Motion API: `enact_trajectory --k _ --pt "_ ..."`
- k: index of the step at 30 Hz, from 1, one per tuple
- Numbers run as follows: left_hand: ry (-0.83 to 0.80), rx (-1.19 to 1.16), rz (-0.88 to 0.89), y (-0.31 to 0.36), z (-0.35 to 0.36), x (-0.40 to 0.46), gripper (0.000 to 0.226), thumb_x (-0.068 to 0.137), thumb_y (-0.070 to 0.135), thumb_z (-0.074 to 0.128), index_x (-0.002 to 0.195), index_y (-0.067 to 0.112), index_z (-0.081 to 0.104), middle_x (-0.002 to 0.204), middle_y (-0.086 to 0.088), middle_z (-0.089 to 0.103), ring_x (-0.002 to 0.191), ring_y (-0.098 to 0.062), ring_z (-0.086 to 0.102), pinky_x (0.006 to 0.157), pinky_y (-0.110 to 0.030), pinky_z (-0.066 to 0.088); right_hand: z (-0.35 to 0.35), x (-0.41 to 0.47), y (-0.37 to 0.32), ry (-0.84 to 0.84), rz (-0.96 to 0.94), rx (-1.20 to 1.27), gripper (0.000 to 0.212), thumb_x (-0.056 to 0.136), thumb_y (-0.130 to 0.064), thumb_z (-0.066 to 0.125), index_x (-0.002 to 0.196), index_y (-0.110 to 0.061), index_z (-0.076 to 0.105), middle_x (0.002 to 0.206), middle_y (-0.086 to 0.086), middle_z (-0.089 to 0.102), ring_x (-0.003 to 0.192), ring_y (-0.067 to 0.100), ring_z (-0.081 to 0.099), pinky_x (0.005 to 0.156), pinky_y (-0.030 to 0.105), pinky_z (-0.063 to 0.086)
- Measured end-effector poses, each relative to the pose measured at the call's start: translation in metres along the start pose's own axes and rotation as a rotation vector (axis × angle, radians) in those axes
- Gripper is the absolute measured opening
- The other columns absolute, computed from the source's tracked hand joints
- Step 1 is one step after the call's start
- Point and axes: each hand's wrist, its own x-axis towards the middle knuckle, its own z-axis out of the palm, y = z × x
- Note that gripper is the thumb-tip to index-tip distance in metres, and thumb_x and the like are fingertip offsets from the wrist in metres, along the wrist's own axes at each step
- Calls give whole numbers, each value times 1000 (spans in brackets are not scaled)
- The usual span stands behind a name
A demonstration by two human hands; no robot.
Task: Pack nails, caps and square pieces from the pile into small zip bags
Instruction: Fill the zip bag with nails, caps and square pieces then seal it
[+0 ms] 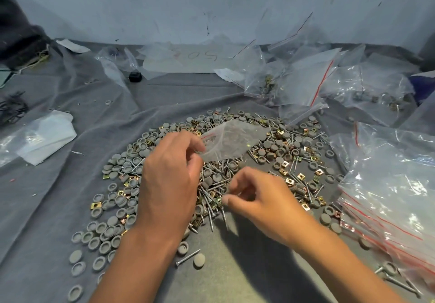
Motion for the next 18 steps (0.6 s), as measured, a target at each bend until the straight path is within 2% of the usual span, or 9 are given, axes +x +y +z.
enact_trajectory --k 2,3,5,7,11,15,18 --pt "-2 5 -2 -1 -1 1 20 91 6 66 102 21 71 99 9 67 87 -2 59 83 -4 44 7 -4 4 -34 -14 -342 33 81 -63 69 101 -41 54 103 -22 56 96 -3 51 82 17 45" --pt "-5 12 1 -2 -2 1 23 91 7 67 109 20 72 103 7 68 90 -1 59 86 0 40 11 -6 4 -20 -27 -426 39 80 -68 65 106 -43 51 111 -24 49 104 -1 45 88 20 43" --pt "-8 21 9 -2 -2 2 30 91 9 69 119 18 70 108 5 68 92 0 57 87 4 35 17 -9 4 19 -68 -465 45 83 -70 60 116 -42 47 119 -20 43 111 3 39 94 24 43" --pt "1 13 14 -1 -1 2 35 92 8 67 126 15 66 107 5 66 90 0 55 85 6 33 19 -9 4 27 -112 -455 45 89 -63 59 126 -43 43 125 -16 43 116 6 40 97 25 44" --pt "11 -7 -10 -2 1 3 32 94 6 62 124 16 67 105 5 63 82 2 51 81 2 37 16 -7 6 -48 -155 -529 57 95 -54 53 146 -47 28 126 -10 41 116 9 41 99 28 46" --pt "25 -26 -34 -2 2 3 25 97 11 61 120 18 70 101 10 57 85 8 51 78 0 39 15 -3 5 -57 -178 -550 41 95 -51 53 133 -43 38 120 -11 40 109 8 40 93 28 48" --pt "43 -25 -40 -2 2 3 22 96 22 62 117 19 70 100 12 55 84 7 52 78 0 39 13 -3 6 -41 -183 -557 28 98 -46 48 125 -38 44 118 -11 42 102 9 46 86 27 49"
